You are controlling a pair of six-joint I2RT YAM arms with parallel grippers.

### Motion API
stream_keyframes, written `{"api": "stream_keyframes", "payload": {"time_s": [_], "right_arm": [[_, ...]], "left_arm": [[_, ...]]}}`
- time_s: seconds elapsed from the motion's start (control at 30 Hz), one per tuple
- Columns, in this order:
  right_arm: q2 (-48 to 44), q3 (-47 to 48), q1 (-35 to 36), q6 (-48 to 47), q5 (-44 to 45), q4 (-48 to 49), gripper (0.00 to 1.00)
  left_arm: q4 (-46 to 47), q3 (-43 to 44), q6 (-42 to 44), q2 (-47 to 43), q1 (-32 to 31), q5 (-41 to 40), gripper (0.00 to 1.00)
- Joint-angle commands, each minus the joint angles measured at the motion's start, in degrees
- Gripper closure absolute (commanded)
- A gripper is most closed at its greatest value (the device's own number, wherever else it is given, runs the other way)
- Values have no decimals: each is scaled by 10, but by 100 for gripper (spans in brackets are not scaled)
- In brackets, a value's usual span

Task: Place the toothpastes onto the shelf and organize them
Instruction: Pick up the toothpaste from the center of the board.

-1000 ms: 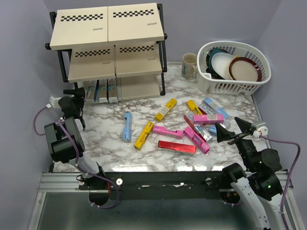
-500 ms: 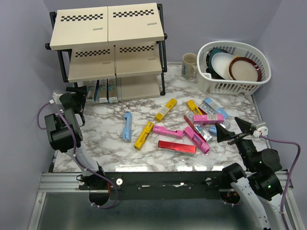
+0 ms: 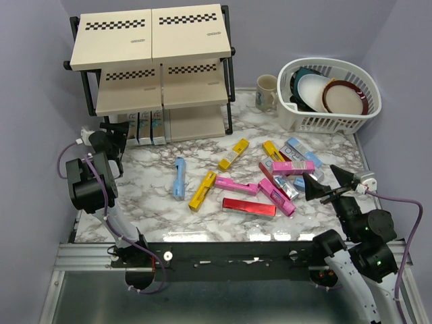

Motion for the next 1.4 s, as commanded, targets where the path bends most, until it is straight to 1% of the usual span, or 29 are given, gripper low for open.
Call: {"api": "stream_keyframes", "payload": {"time_s": [0.0,0.27,0.37,0.43,0.57,0.63,0.73,0.77,0.8,0.83,0.87,0.93,0.97,1.0,1.07,1.1,1.17,1.2,1.3,1.33,1.37], "right_arm": [[-164,-2,5,-8,9,1,0],[-164,-2,6,-8,9,1,0],[-164,-2,6,-7,9,2,0],[-163,-2,6,-7,9,1,0],[-163,-1,7,-8,9,0,0],[-164,0,6,-7,8,-1,0],[-163,2,7,-7,4,-2,0],[-163,2,7,-8,4,-2,0],[-164,2,7,-8,2,-3,0],[-164,3,8,-7,1,-3,0],[-164,3,7,-6,1,-3,0],[-163,5,7,-6,0,-6,0],[-163,6,7,-6,1,-6,0],[-164,7,7,-5,2,-6,0],[-163,8,6,-5,2,-7,0],[-162,9,7,-4,3,-8,0],[-163,10,7,-5,9,-10,0],[-162,13,7,-5,16,-10,0],[-157,19,7,2,26,-13,0],[-153,27,7,10,30,-17,0],[-144,32,7,17,31,-23,0]], "left_arm": [[15,-17,2,3,-4,7,16],[13,-20,7,-9,-9,7,16],[-5,-20,17,-25,-8,-4,16],[-18,-29,22,-36,-9,-14,13],[-51,-52,36,-92,-10,-42,8],[-77,-71,35,-116,-10,-52,4],[-131,-97,36,-175,-17,-78,1],[-151,-103,44,-210,-21,-94,1],[-199,-105,50,-229,-25,-102,1],[-225,-110,58,-248,-31,-108,1],[-246,-112,67,-289,-48,-122,1],[-309,-116,100,-333,-70,-152,1],[-331,-115,110,-374,-93,-164,1],[-372,-114,131,-393,-106,-173,1],[-404,-113,150,-442,-127,-187,1],[-434,-113,156,-456,-149,-188,1],[-460,-111,180,-492,-176,-189,1],[-491,-108,188,-502,-203,-195,1],[-532,-105,221,-536,-248,-200,1],[-539,-105,228,-544,-279,-201,1],[-546,-105,243,-556,-293,-203,1]]}}
